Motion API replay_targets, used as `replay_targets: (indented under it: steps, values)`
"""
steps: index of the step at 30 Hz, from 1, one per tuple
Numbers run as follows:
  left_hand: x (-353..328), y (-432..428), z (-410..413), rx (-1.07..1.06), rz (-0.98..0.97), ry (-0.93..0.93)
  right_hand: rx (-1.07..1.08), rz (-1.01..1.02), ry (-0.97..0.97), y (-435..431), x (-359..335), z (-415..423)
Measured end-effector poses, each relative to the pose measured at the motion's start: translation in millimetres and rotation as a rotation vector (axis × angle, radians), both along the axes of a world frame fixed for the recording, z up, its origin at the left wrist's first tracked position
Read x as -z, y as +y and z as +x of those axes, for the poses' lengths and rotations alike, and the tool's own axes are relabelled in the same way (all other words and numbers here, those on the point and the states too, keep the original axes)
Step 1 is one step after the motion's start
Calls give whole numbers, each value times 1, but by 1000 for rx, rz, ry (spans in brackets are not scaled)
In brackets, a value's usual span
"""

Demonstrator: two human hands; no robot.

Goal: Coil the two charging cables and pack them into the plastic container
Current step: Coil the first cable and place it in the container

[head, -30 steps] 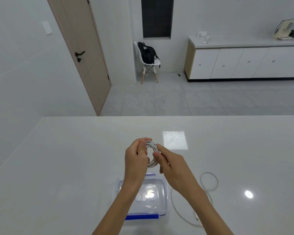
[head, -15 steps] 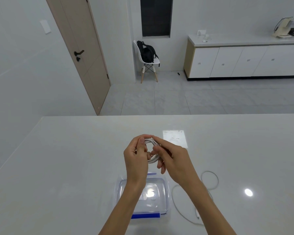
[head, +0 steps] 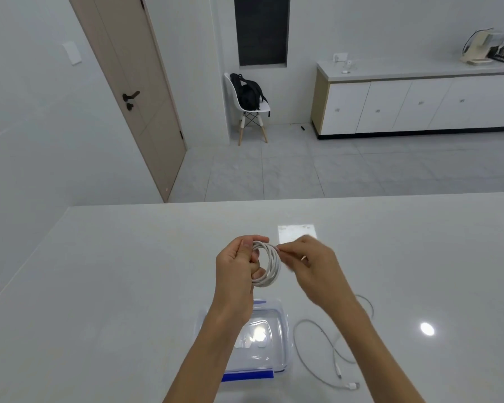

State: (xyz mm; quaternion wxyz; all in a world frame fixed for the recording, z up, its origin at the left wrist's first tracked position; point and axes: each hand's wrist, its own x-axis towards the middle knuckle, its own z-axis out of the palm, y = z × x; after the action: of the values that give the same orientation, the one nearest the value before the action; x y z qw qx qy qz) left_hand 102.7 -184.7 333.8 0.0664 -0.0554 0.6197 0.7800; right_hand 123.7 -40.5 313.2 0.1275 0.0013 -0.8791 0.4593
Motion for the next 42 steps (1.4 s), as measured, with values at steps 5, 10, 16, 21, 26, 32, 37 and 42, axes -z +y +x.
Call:
replay_targets:
  steps: [5,10,16,21,26,32,37,42]
  values:
    - [5,4,2,-75,-136,61,-22,-736,-348,-16,2,5]
    - [9,3,1,-57,-206,39,-107,-1044,-491,-12,11,-1]
    - [20,1,-5,-130,-270,25,-188,-1115,-560,-19,17,-4]
    - [26,3,-1,-194,-513,202,-254,-1039,-627,-18,17,-2]
    - [39,4,-2,-202,-540,244,-254,-1038,-704,-27,14,3]
    - [40,8,-4,-212,-418,162,-128,-590,-582,-33,11,-1]
    - [42,15,-1,-302,-476,254,85,115,-412,-54,-7,14]
    - [51,10,-7,-293,-691,481,0,476,-466,-59,-18,16]
